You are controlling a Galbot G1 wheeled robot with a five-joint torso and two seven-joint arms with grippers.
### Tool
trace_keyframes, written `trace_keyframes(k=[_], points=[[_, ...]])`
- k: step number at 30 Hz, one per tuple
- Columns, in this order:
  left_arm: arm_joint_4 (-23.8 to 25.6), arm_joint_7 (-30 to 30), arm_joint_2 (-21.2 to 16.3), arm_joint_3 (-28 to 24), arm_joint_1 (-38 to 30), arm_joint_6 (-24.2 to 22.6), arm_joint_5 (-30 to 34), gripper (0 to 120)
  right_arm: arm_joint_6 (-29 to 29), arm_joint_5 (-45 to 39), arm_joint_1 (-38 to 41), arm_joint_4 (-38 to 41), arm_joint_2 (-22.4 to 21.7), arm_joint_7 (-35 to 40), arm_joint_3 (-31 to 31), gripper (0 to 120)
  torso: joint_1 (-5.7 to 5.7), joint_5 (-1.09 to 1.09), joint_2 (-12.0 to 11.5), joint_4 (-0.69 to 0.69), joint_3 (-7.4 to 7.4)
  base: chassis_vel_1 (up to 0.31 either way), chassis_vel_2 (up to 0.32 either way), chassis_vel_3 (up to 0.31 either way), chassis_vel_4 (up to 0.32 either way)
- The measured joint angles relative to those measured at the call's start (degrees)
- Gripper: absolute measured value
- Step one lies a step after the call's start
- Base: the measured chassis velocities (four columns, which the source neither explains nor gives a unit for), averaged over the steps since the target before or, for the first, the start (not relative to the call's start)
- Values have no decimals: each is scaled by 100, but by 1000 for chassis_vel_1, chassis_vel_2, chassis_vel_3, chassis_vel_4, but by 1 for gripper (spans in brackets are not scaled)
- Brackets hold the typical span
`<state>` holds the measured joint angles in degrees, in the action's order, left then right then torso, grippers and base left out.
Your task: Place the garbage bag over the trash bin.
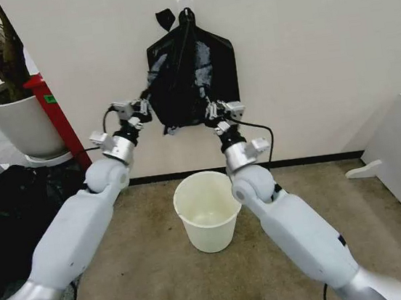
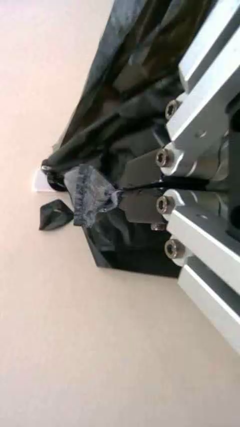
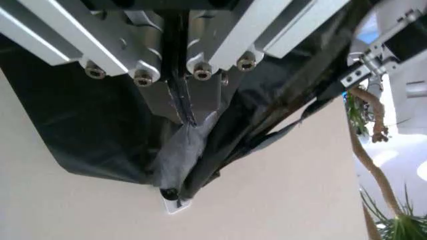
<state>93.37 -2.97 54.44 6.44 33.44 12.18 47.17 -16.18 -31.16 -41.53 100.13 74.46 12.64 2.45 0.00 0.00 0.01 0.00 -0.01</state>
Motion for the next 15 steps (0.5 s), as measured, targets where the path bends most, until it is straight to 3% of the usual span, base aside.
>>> trace_keyframes(k=[8, 15], points=[[1117, 360, -524, 211, 1167, -228, -221, 0, -90, 352, -994, 699, -150, -101, -179, 0, 0, -2, 0, 1, 0, 0, 0, 0, 0], [1370, 475, -593, 624, 1707, -154, -646, 0, 175, 875, -1540, 1025, -205, 176, -350, 0, 0, 0, 0, 1, 0, 0, 0, 0, 0]])
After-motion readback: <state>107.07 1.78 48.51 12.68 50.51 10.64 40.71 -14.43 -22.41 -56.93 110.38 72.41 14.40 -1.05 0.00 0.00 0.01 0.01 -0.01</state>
